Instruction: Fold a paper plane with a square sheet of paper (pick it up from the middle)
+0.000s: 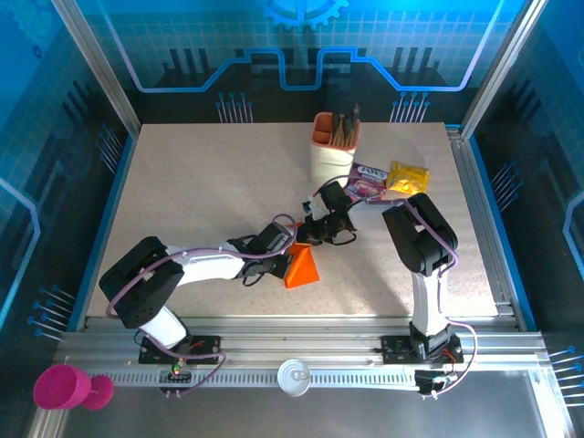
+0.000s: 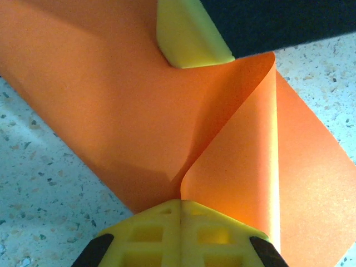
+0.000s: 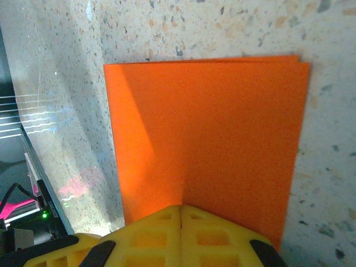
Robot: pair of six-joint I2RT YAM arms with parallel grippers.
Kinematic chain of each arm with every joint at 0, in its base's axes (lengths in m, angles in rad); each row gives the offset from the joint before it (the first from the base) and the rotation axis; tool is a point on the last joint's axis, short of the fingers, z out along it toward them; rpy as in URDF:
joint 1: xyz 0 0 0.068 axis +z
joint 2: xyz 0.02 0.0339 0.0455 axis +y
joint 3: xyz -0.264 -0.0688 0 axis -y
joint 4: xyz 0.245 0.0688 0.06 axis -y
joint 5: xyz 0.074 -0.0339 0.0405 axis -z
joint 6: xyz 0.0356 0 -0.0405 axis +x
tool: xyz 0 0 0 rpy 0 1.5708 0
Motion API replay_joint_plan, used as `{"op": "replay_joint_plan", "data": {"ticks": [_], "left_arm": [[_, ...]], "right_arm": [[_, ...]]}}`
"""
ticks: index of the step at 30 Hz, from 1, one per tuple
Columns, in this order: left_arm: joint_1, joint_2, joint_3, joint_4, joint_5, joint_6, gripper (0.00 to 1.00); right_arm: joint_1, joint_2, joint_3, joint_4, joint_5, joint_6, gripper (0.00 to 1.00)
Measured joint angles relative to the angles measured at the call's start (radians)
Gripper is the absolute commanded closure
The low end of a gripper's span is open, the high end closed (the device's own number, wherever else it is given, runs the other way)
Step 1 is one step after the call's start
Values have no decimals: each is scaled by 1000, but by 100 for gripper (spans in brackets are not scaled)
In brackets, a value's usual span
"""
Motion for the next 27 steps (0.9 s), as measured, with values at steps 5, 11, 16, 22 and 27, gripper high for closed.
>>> {"op": "replay_joint_plan", "data": {"ticks": [5,11,16,22,27], "left_arm": [[0,7,0,4,-2,0,100],[1,10,4,5,-9,2,100],[3,11,9,7,-11,2,100],[5,26,13,12,-11,2,100],[5,33,13,33,-11,2,100]], "right_arm": [[0,1,0,0,-3,0,100],[0,1,-1,2,-3,0,100],[0,1,-2,4,-4,0,100],[-3,-1,-2,3,-5,0,100],[-10,-16,-1,-24,12,0,100]]}}
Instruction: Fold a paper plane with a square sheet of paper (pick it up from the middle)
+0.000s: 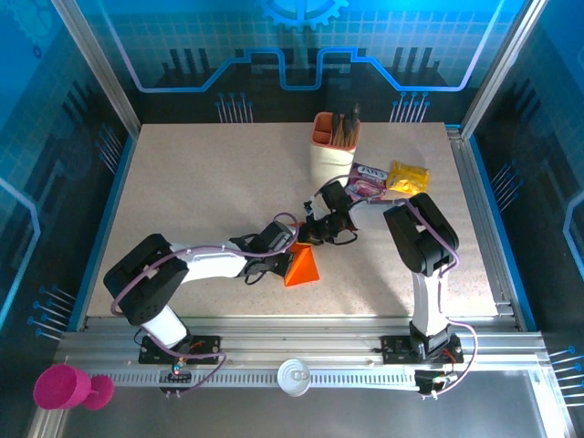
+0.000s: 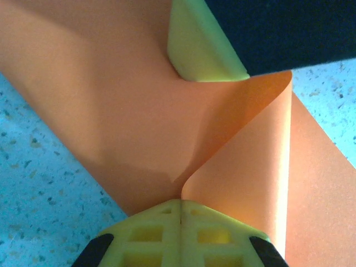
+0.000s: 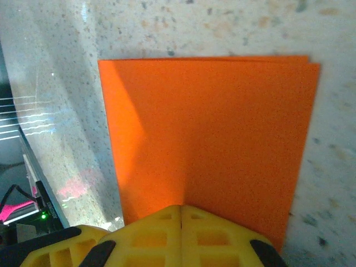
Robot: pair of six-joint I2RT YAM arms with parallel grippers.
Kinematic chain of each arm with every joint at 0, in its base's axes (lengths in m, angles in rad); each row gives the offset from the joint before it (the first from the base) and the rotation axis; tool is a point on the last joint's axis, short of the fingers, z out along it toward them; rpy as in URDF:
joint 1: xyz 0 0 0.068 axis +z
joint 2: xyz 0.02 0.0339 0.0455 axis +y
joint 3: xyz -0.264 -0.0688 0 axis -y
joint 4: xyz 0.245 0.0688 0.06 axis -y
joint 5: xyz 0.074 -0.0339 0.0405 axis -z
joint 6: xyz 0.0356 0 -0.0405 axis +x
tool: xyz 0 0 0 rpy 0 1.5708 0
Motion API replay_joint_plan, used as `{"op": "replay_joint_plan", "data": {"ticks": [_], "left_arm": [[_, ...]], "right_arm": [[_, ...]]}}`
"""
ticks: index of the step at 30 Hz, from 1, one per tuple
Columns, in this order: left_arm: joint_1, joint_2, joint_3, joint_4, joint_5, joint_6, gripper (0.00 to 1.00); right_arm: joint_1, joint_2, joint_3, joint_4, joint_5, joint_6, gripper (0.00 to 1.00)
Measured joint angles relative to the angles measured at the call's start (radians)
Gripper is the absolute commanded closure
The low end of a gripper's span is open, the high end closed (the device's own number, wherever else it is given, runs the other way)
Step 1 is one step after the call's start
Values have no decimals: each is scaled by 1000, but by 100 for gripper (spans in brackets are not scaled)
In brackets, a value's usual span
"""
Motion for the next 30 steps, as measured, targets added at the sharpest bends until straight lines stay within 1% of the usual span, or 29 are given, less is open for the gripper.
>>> {"op": "replay_joint_plan", "data": {"ticks": [4,7,11,13,20,24,30], "left_arm": [[0,3,0,10,0,0,100],[0,5,0,13,0,0,100],[0,5,0,17,0,0,100],[0,5,0,17,0,0,100],[0,5,0,18,0,0,100],[0,5,0,18,0,0,100],[0,5,0,18,0,1,100]], "right_arm": [[-23,-47,0,-40,29,0,100],[-32,-117,-1,-47,42,1,100],[-15,-223,-56,-17,49,14,100],[2,-249,-101,2,58,27,100],[95,-259,-269,72,92,109,100],[131,-259,-291,109,106,143,100],[150,-282,-291,134,126,167,100]]}}
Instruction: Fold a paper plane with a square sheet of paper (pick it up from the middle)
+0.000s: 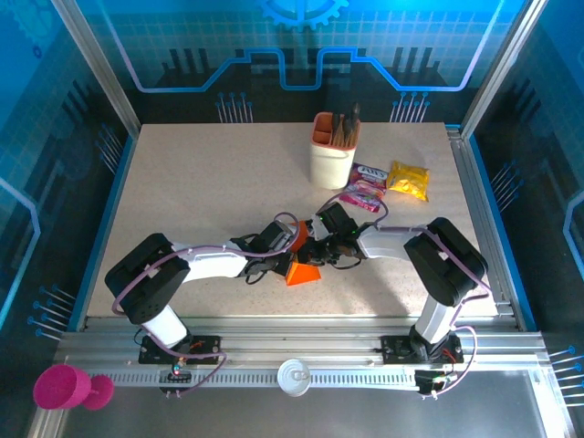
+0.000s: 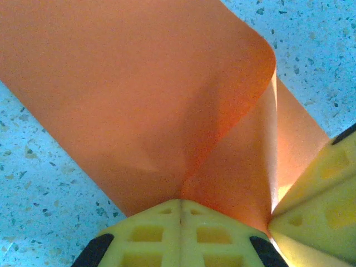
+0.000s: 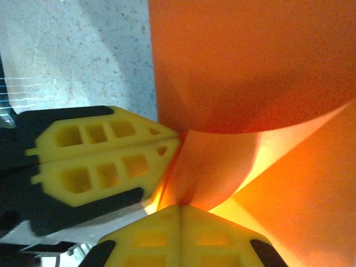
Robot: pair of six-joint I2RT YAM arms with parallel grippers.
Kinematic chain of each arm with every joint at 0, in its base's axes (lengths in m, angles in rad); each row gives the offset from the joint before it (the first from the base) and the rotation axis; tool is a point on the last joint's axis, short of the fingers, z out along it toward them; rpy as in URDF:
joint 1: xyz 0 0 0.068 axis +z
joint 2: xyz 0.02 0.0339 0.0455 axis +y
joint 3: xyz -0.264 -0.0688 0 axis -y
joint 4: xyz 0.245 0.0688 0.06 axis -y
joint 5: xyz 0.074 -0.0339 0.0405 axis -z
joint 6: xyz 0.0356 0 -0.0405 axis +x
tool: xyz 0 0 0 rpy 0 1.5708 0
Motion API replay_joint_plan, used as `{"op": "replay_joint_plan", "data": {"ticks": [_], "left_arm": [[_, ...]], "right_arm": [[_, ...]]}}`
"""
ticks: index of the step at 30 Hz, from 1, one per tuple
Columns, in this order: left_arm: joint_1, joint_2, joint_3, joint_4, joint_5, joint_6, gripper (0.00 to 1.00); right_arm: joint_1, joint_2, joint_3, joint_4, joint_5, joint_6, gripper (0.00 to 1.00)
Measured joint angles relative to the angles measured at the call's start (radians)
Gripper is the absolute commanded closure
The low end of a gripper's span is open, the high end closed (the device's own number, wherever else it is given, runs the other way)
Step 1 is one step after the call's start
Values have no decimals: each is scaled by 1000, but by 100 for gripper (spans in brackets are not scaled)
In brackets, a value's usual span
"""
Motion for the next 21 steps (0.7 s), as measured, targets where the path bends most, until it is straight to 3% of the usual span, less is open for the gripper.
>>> {"op": "replay_joint_plan", "data": {"ticks": [21], "left_arm": [[0,6,0,12,0,3,100]], "right_arm": [[-2,63,-31,76,31,42,100]]}}
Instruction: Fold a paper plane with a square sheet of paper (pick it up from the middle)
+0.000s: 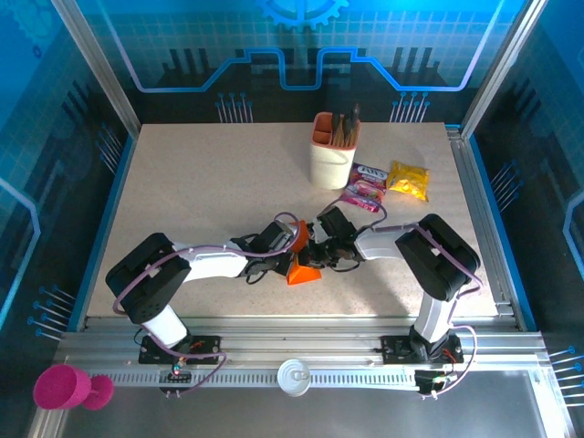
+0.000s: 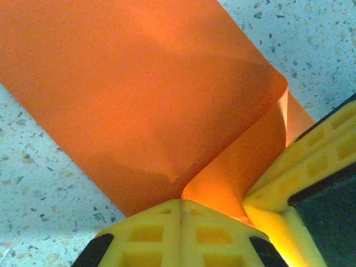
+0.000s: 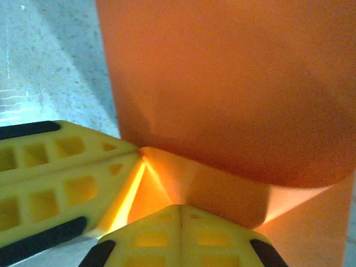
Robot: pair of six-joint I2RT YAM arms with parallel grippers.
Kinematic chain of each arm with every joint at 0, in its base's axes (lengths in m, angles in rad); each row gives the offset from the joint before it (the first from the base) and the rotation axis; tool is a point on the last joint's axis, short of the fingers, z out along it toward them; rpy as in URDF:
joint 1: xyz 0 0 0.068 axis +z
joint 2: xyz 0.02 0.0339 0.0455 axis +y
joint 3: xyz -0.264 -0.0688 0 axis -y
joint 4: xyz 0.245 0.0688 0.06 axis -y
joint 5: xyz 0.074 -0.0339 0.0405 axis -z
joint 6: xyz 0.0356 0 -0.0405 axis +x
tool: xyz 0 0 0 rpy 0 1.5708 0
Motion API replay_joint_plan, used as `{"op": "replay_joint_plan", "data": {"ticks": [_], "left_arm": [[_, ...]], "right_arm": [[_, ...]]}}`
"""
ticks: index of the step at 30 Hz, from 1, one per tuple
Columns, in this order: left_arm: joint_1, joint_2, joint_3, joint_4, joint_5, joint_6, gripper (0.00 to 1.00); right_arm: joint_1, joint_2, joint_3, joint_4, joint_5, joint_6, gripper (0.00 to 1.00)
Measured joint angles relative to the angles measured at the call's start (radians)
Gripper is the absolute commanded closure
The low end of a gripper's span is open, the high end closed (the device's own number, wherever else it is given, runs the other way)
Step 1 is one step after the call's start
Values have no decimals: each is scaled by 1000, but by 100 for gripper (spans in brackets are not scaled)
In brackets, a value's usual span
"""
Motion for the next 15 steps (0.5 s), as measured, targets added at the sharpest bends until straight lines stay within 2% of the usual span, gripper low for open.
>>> {"op": "replay_joint_plan", "data": {"ticks": [8,11,15], "left_arm": [[1,5,10,-6,0,2,100],[6,5,19,-23,3,1,73],[15,-35,22,-50,4,-8,46]], "right_arm": [[-2,-3,-27,52,-6,19,100],[-2,-3,-31,60,-6,22,100],[-2,-3,-34,69,-6,26,100]]}}
